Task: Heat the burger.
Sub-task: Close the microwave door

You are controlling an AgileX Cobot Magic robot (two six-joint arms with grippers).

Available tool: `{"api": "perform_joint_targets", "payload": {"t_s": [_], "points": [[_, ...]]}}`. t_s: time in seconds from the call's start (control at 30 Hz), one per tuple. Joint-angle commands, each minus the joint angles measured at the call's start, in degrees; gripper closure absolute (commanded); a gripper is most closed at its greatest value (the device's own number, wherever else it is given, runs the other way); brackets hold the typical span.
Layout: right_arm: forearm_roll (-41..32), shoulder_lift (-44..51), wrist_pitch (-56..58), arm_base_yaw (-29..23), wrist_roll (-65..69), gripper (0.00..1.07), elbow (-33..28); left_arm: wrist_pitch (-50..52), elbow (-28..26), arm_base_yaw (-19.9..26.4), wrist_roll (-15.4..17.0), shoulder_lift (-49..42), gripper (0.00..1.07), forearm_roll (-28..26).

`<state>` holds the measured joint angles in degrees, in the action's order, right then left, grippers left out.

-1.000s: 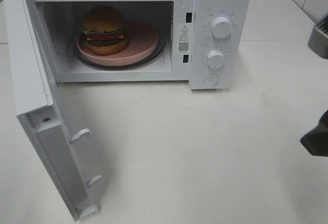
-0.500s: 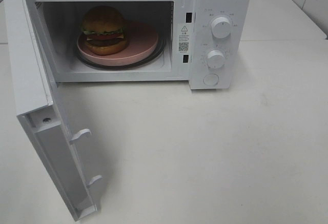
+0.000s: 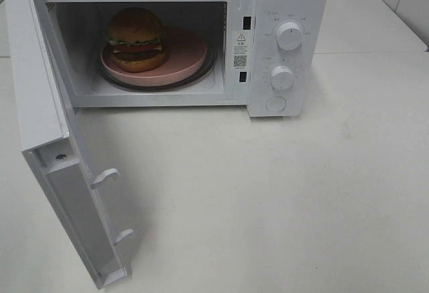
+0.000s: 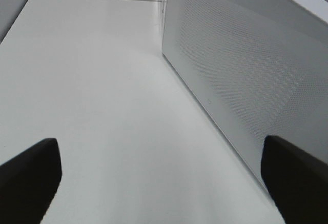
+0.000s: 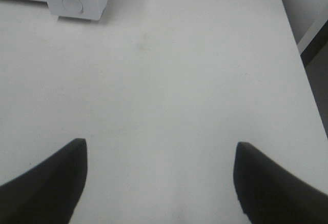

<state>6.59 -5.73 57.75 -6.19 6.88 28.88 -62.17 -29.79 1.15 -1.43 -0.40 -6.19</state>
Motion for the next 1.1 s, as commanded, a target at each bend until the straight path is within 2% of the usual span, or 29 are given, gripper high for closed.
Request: {"api": "perform_joint_targets", "payload": {"t_s": [0.03,0.17,1.1], "points": [[-0.6,2.9,-0.6,0.7,-0.5,0.31,-0.2,0.8,0.2,0.0,0.2,-0.9,0.09,-0.1],[-3.3,7.6,-0.7,0.7,-3.8,0.31,-0.3,0.8,0.2,0.0,0.2,-0.9,0.09,-0.1],[-3.7,7.5,-0.7,0.7,-4.4,0.31,-0.3,0.8,0.2,0.0,0.2,-0.9,0.09,-0.1]]}}
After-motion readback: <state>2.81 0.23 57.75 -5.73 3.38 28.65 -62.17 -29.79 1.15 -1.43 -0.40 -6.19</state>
